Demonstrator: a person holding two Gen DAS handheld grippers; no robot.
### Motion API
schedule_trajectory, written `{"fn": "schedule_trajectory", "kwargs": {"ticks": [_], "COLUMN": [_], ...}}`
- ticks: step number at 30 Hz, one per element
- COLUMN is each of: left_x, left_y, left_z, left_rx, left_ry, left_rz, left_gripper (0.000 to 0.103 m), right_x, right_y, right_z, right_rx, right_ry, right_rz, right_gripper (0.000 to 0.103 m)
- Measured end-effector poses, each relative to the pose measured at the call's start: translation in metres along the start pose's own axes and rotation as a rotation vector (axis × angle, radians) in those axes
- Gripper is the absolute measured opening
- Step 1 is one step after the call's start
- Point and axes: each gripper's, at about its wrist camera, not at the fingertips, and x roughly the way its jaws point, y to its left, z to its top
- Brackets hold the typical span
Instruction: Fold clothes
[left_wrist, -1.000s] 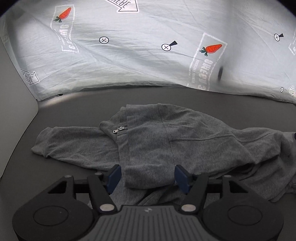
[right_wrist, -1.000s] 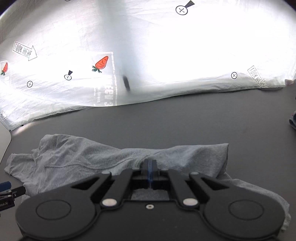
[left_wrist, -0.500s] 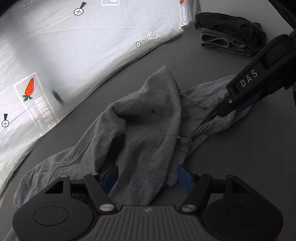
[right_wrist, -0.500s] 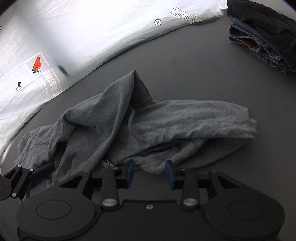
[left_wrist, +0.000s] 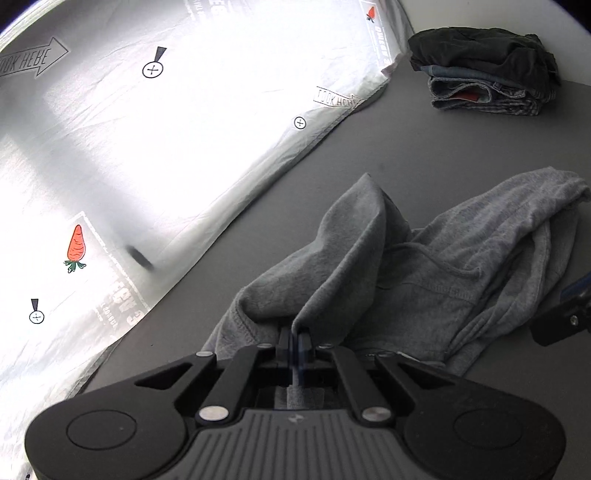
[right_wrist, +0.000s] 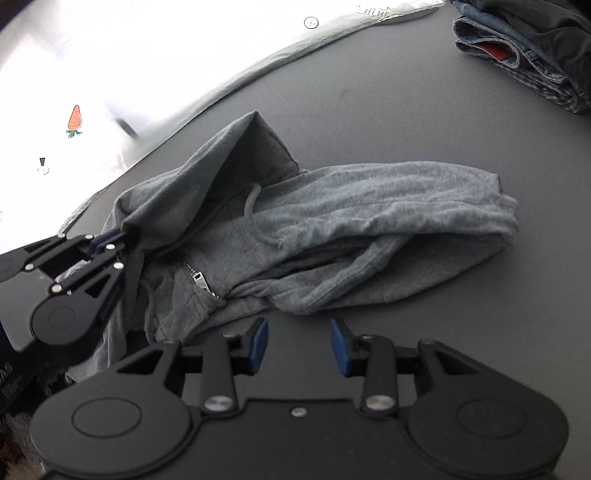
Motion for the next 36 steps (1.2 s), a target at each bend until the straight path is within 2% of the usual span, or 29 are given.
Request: {"fn": "schedule_trajectory", "kwargs": {"ticks": [2, 4, 6, 10, 12, 14, 18, 19, 20, 22, 24, 26, 28, 33, 34, 36], "left_x": [0.007, 0.013, 0.016, 0.014, 0.008, 0.004, -0.004, -0.007, -0.010, -0.014, -0.024, -0.040, -0.063, -0.142, -0.160, -0.197], "left_y": [0.027, 0.053, 0.075, 0.098, 0.101, 0.099, 0.100, 0.100, 0.100, 0.101, 0.107, 0.117, 0.131, 0.157, 0.159, 0.163], "left_z": [0.004, 0.009, 0.011, 0.011, 0.008, 0.006, 0.012, 0.012, 0.012, 0.014, 0.017, 0.021, 0.025, 0.032, 0.033, 0.033], "left_rx": [-0.061, -0.113, -0.155, -0.179, -0.179, -0.180, -0.190, -0.187, -0.180, -0.167, -0.174, -0.207, -0.253, -0.361, -0.368, -0.380], "left_ry": [0.006, 0.007, 0.008, -0.010, -0.020, -0.022, -0.034, -0.039, -0.044, -0.061, -0.079, -0.101, -0.135, -0.253, -0.280, -0.336], "left_rz": [0.060, 0.118, 0.153, 0.221, 0.250, 0.265, 0.279, 0.289, 0.307, 0.364, 0.424, 0.482, 0.533, 0.688, 0.722, 0.789], "left_gripper": [0.003, 0.003, 0.003, 0.004, 0.004, 0.004, 0.004, 0.004, 0.004, 0.004, 0.004, 0.004, 0.004, 0.004, 0.004, 0.004], "right_x": [0.005, 0.011, 0.020, 0.032, 0.037, 0.037, 0.039, 0.040, 0.040, 0.037, 0.021, -0.010, -0.047, -0.142, -0.155, -0.189], "right_y": [-0.004, -0.006, -0.004, -0.002, -0.004, -0.008, -0.001, 0.002, 0.005, 0.009, 0.014, 0.031, 0.043, 0.061, 0.068, 0.088], "right_z": [0.002, 0.005, 0.008, 0.018, 0.022, 0.024, 0.026, 0.027, 0.029, 0.035, 0.045, 0.056, 0.067, 0.089, 0.088, 0.079], "right_rx": [0.060, 0.123, 0.174, 0.256, 0.327, 0.398, 0.390, 0.373, 0.327, 0.283, 0.246, 0.108, -0.003, -0.151, -0.184, -0.301], "right_ry": [0.013, 0.013, -0.006, -0.040, -0.048, -0.052, -0.072, -0.087, -0.115, -0.168, -0.254, -0.419, -0.573, -0.845, -0.889, -1.035], "right_rz": [0.056, 0.114, 0.149, 0.075, -0.015, -0.023, -0.059, -0.073, -0.090, -0.106, -0.127, -0.202, -0.223, -0.173, -0.171, -0.207], "right_gripper": [0.041, 0.048, 0.052, 0.052, 0.051, 0.053, 0.053, 0.050, 0.009, 0.008, 0.007, 0.007, 0.007, 0.007, 0.007, 0.007]}}
